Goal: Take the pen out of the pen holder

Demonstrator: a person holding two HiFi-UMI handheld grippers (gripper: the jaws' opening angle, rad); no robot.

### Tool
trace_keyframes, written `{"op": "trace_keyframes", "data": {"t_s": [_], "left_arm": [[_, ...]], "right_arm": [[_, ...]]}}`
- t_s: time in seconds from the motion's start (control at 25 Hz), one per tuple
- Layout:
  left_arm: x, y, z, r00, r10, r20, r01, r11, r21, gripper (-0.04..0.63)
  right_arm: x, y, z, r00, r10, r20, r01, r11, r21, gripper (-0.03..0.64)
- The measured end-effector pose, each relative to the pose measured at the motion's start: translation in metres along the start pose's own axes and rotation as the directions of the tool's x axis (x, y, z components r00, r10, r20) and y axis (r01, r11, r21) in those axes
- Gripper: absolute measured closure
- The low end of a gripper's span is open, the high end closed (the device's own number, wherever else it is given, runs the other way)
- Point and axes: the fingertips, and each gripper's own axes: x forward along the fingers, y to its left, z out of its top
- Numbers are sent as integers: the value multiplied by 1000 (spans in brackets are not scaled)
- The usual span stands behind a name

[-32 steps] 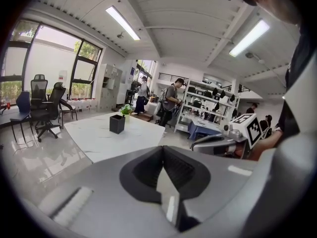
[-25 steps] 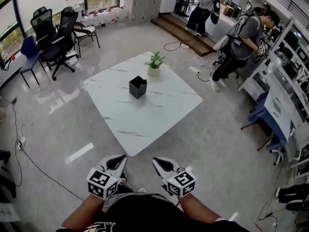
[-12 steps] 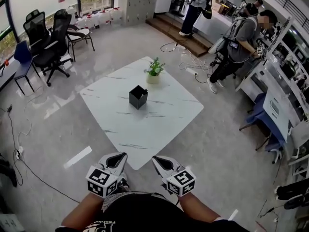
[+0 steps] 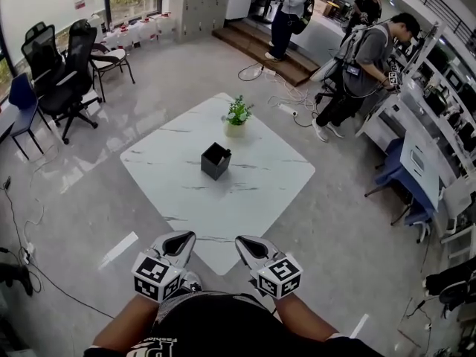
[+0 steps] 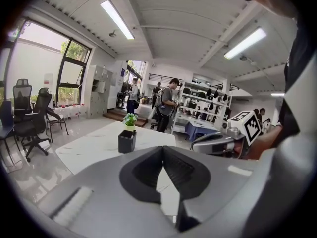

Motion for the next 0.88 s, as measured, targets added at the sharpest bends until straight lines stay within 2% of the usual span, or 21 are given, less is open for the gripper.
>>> {"op": "trace_keyframes", "data": {"t_s": [0.4,0.68,0.88], "left_arm": [[10,49,2,998,-62,-13,62,998,20,538],[16,51,-1,996,-87,-9,87,996,10,538],[18,54,-2,998,-56,-6,55,998,-2,538]], "right_arm": [[37,-3,11,996,-82,20,81,996,42,617],[44,-7,13,996,-90,8,90,996,21,617],[47,-12,20,998,-55,10,55,998,-2,617]]}}
